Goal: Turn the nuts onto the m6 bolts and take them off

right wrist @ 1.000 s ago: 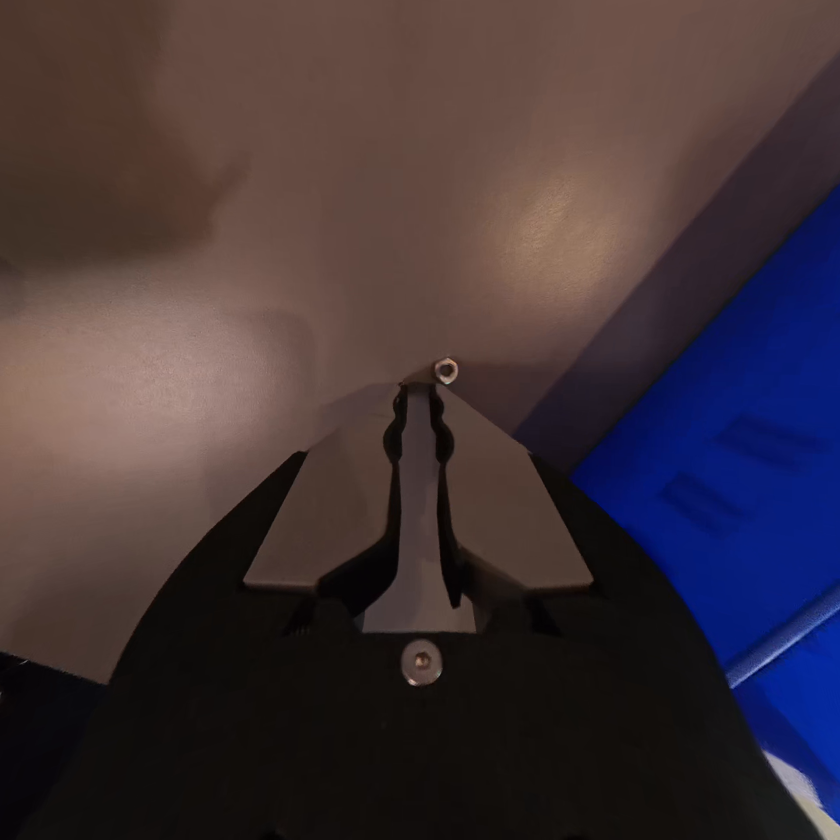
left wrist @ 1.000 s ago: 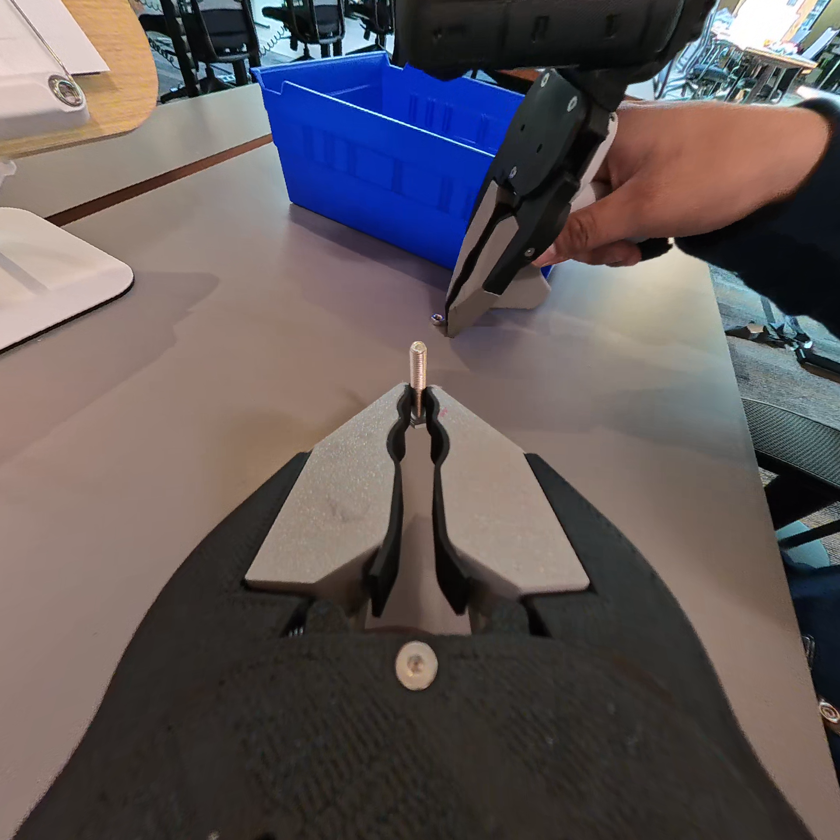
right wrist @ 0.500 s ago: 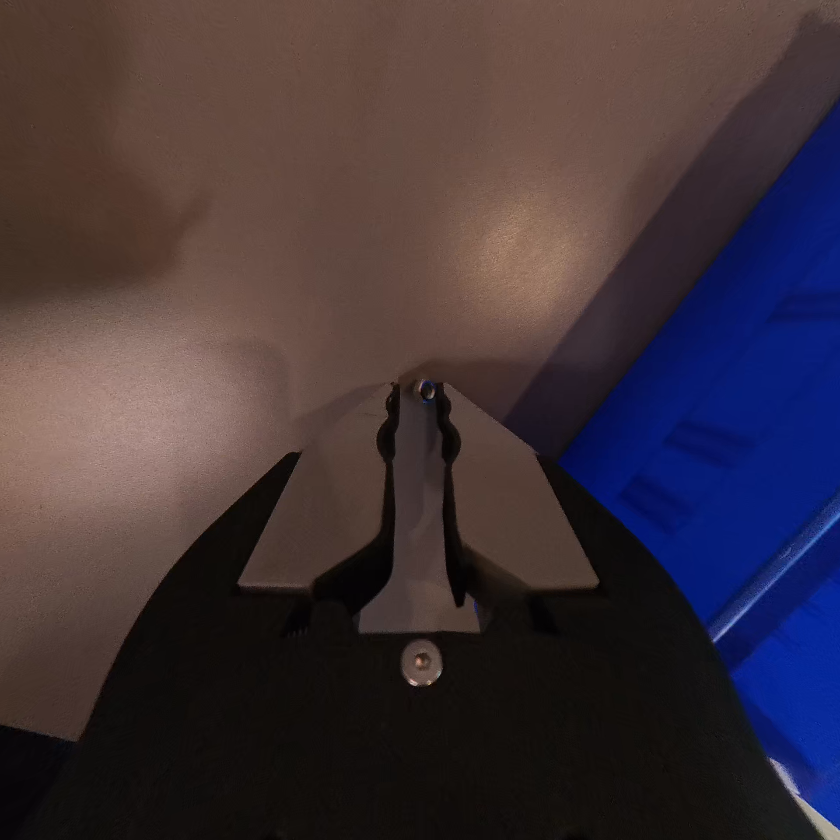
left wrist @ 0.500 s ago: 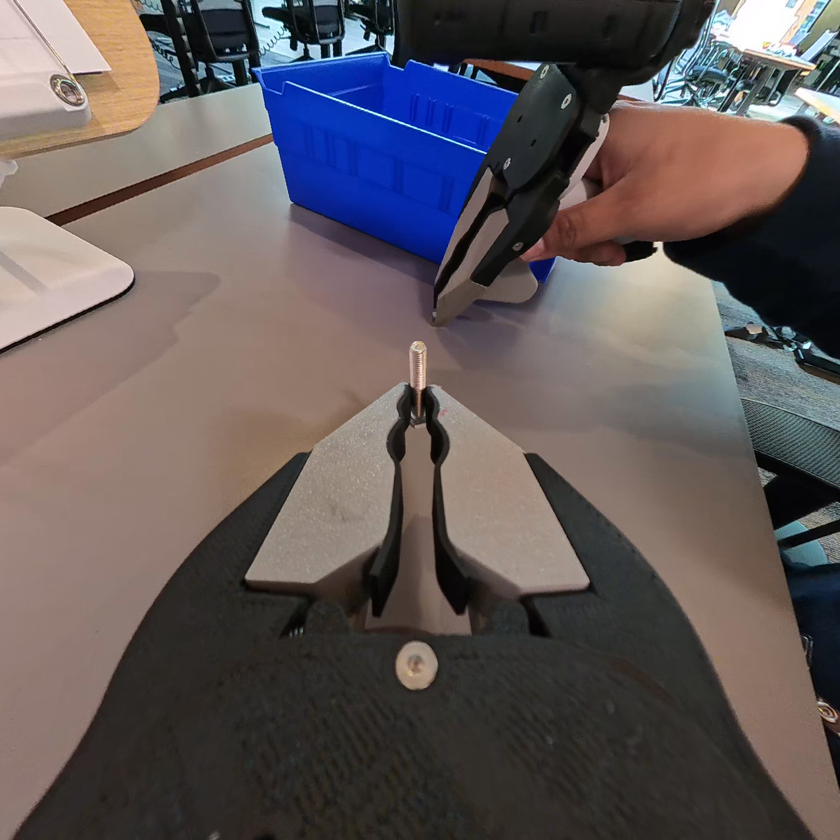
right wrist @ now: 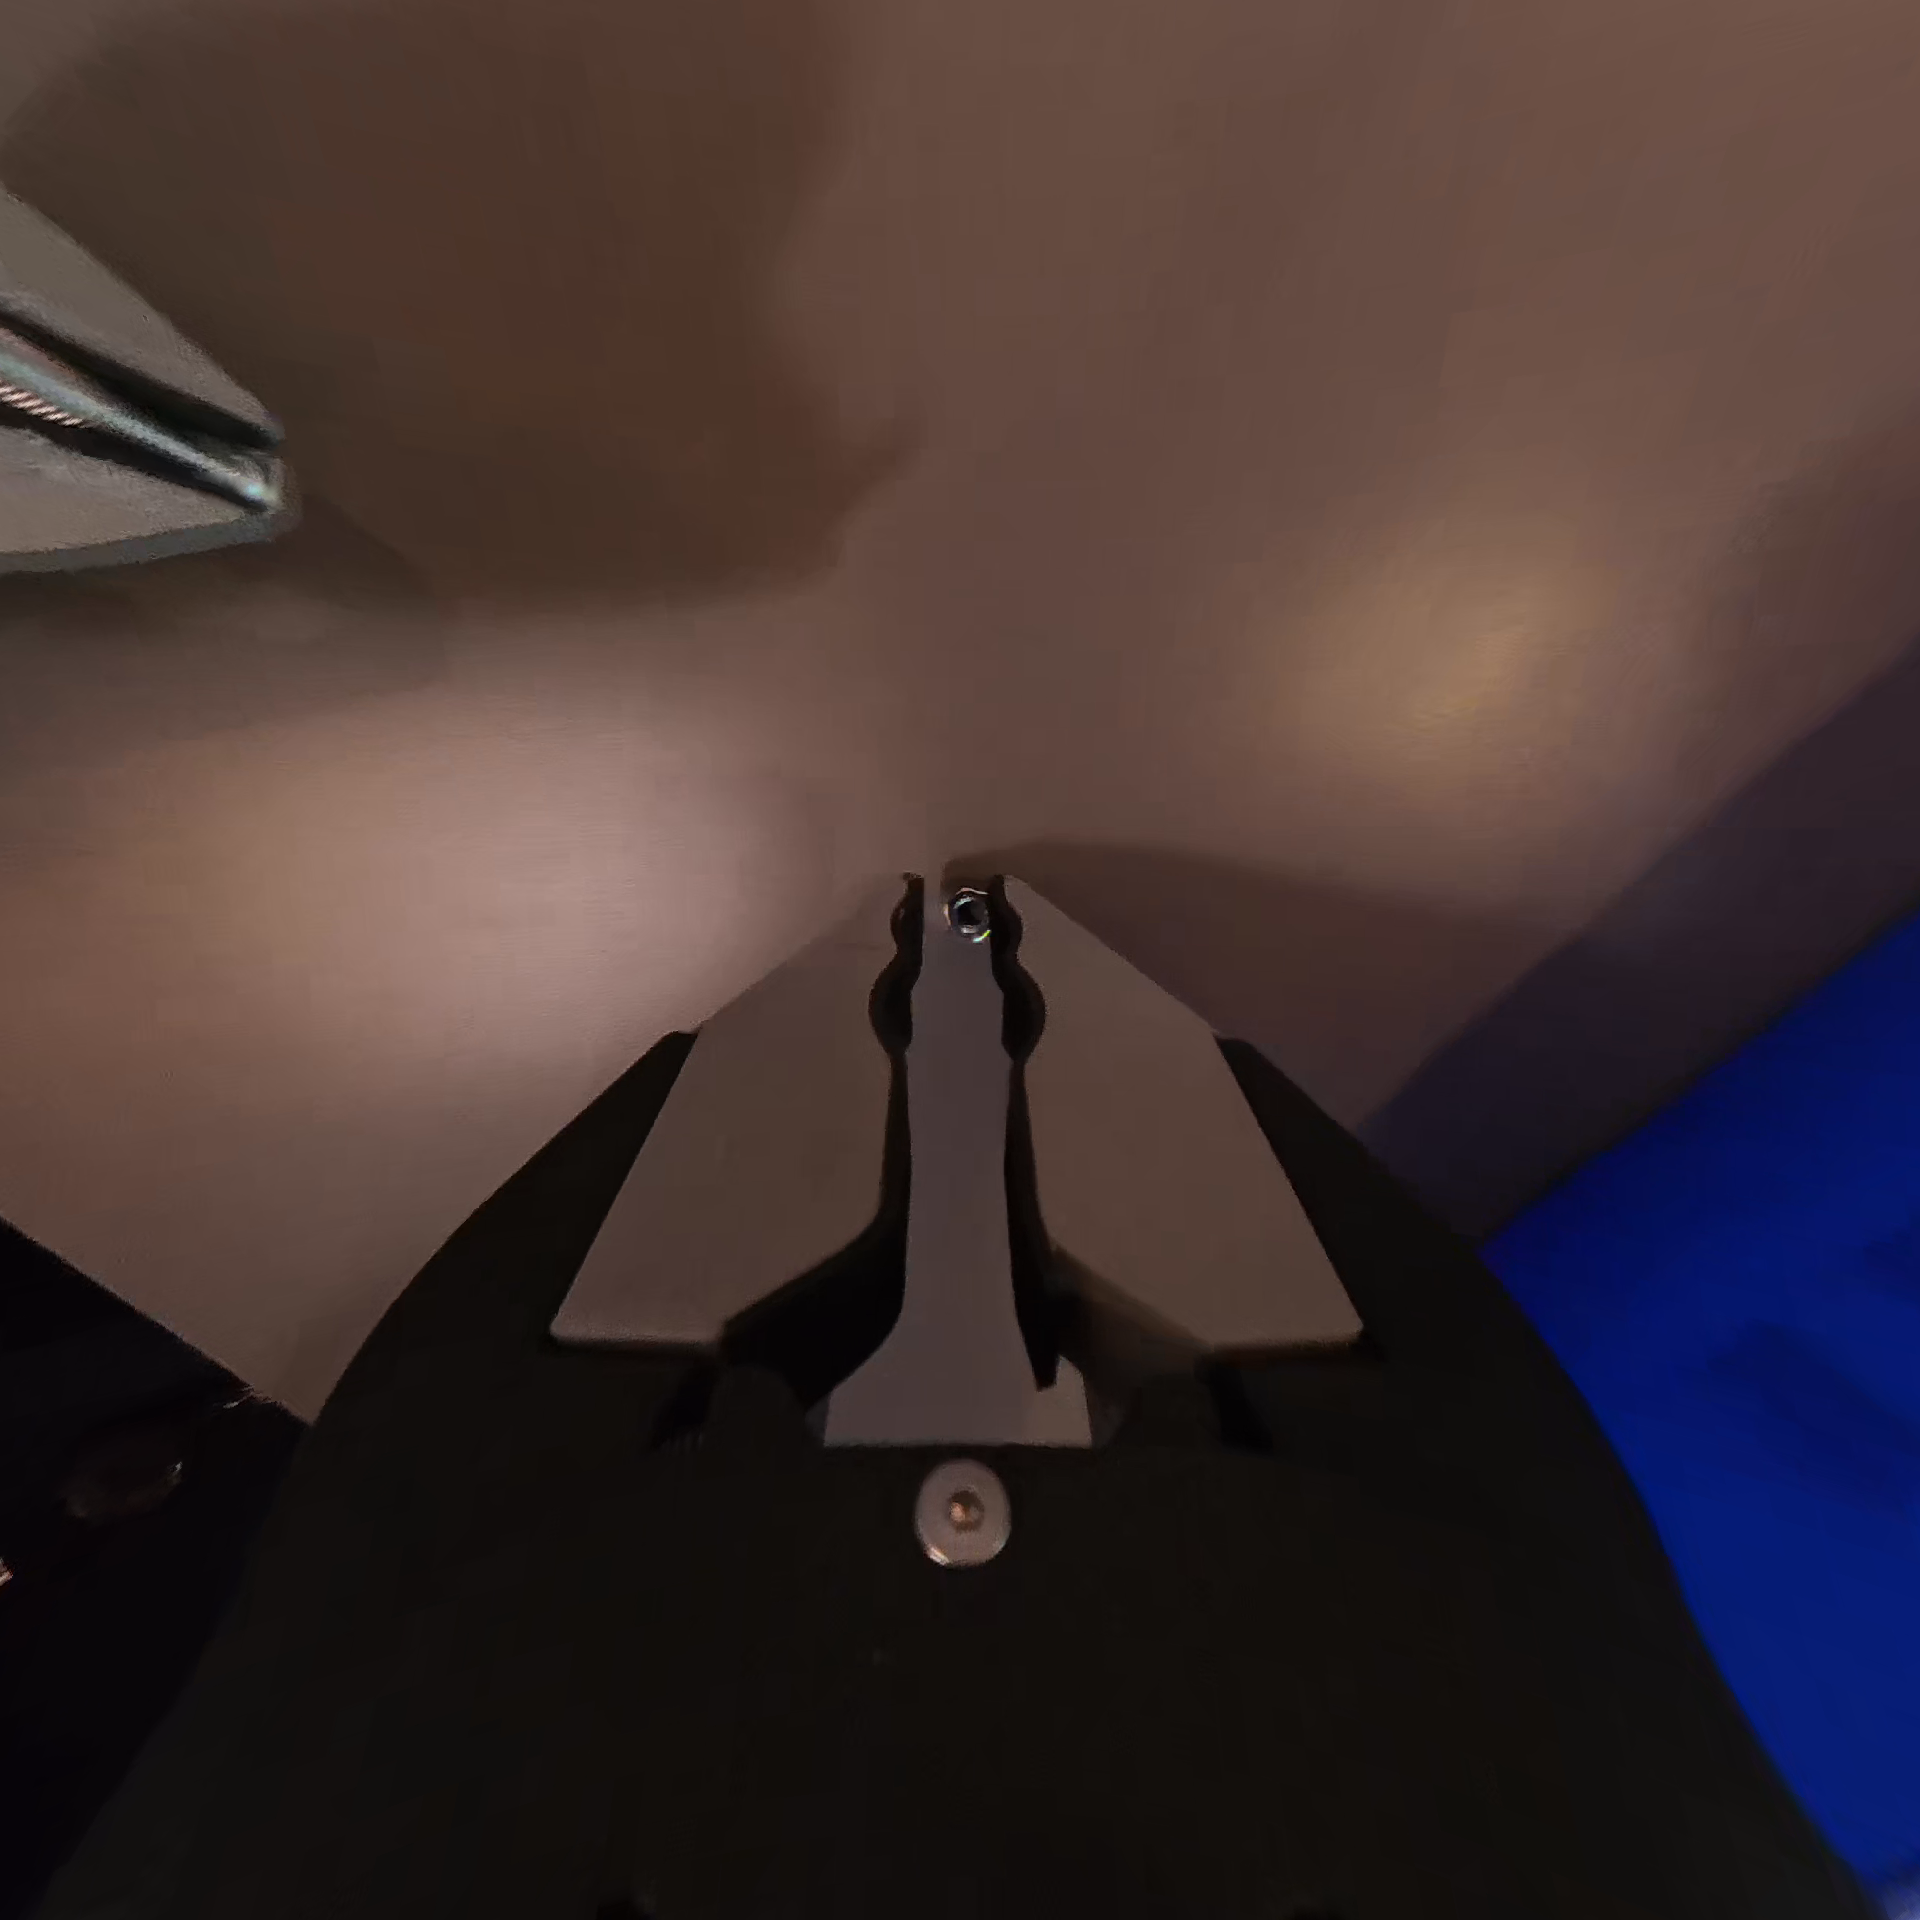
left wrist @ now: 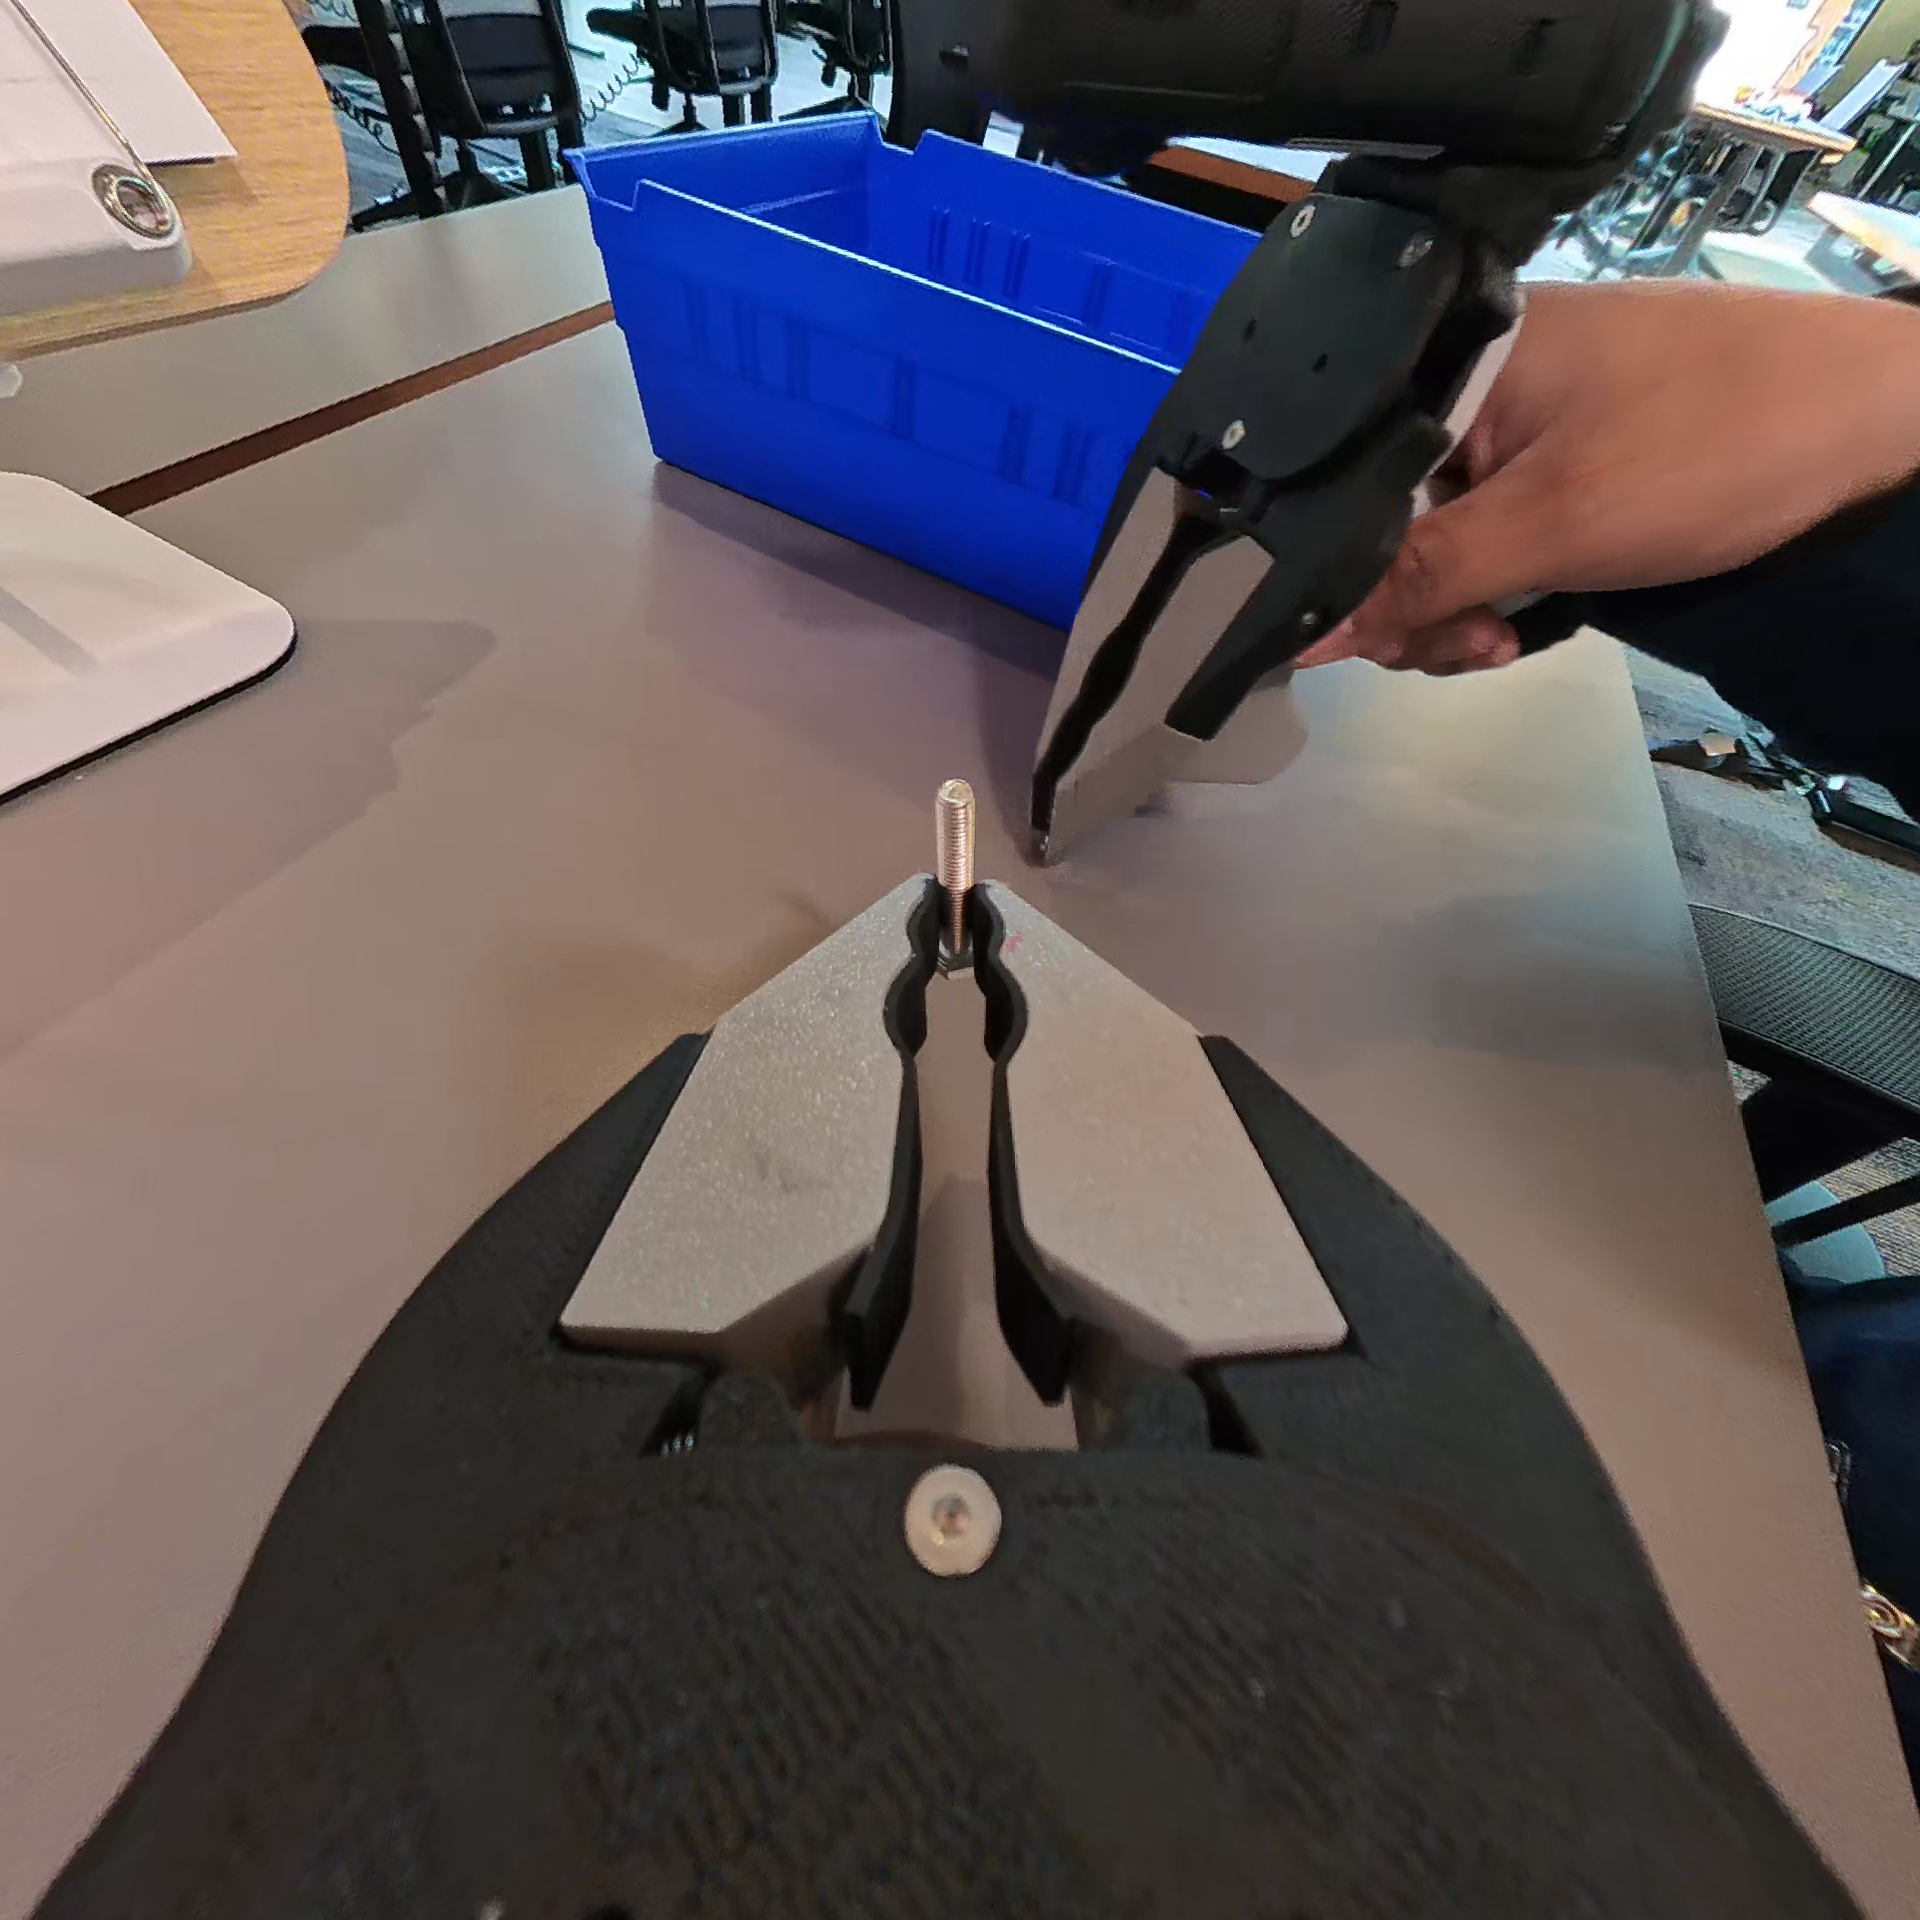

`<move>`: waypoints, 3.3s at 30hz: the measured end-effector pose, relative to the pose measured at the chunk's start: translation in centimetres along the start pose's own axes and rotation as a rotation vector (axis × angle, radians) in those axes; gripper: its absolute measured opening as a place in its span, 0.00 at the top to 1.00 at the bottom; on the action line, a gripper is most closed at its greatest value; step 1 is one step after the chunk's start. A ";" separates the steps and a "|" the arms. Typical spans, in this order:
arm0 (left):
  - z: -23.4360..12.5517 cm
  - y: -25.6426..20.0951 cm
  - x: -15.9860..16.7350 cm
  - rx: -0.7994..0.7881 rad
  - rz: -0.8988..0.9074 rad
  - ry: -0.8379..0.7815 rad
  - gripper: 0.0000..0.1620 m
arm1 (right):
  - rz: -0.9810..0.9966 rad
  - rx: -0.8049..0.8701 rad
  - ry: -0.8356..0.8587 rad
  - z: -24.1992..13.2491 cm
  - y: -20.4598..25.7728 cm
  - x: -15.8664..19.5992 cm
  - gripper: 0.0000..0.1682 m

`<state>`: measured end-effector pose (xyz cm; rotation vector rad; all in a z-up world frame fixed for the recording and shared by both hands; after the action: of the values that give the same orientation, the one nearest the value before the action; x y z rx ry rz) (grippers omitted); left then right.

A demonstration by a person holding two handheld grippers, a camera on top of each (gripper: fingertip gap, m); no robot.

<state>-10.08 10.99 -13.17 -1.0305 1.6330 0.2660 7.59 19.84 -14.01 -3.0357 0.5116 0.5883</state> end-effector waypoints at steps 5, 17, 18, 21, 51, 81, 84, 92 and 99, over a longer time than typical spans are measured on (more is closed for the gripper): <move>0.1 -0.1 0.1 0.006 0.005 0.008 0.98 | -0.027 0.045 -0.018 -0.7 0.4 0.0 0.93; 0.8 -0.8 0.6 0.054 0.049 0.074 0.98 | -0.118 -0.109 -0.186 -1.4 1.6 0.2 0.88; 0.9 -1.0 0.7 0.061 0.056 0.086 0.98 | -0.163 -0.119 -0.240 -1.9 2.1 0.0 0.85; 1.3 -1.4 1.1 0.079 0.074 0.123 0.98 | -0.284 -0.155 -0.438 -3.0 3.5 -0.7 0.83; 1.6 -2.1 1.4 0.242 0.054 0.082 0.98 | -0.477 -0.283 -0.766 -2.8 4.4 -0.5 0.99; 1.0 -1.4 1.4 0.178 0.192 0.062 0.98 | -0.435 -0.028 -0.376 0.2 1.3 3.1 0.91; 1.1 -1.2 1.3 0.160 0.177 0.064 0.98 | -0.378 -0.002 -0.345 0.5 1.8 3.2 0.90; 1.2 -1.4 1.4 0.159 0.186 0.078 0.98 | -0.327 0.081 -0.315 1.2 2.4 2.9 0.92; 1.3 -1.3 1.4 0.154 0.185 0.084 0.98 | -0.311 0.058 -0.326 1.3 2.3 2.9 0.92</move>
<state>-8.22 10.35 -14.38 -0.7840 1.7985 0.2179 8.89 16.81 -16.10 -2.7949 0.0432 0.9958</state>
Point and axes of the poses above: each gripper's, where its closed fingertips meet, z out along the fingers, x out of its underside, y = z × x across the jaws, the point moved 10 cm from there along -z, back along the fingers, and after that the axes turned 12 degrees about -z, right-handed, at the moved point
